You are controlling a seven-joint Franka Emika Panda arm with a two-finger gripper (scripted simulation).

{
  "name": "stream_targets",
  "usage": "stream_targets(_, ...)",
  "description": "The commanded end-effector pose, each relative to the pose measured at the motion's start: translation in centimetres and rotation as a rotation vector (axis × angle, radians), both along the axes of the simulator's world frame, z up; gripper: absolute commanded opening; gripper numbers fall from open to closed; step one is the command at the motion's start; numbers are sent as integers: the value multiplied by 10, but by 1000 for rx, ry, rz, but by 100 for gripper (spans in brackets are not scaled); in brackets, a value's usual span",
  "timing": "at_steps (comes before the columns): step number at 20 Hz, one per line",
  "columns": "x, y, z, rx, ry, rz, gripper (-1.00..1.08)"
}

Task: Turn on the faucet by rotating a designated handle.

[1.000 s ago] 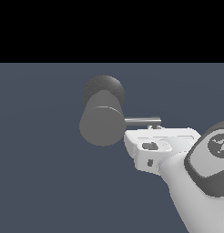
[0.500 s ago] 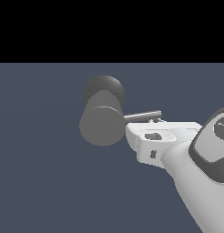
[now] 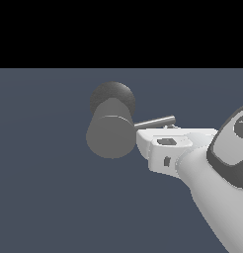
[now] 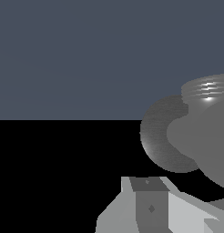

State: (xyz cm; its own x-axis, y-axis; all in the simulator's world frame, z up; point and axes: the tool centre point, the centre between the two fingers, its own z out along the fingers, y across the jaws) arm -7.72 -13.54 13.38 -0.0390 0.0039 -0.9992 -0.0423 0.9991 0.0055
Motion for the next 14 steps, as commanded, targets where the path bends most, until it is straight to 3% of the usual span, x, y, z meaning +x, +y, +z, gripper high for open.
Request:
stream_targets(1,1,4,16,-9,-22,6,-100)
stream_targets(14,0,14,54,-11,-34,8,-100)
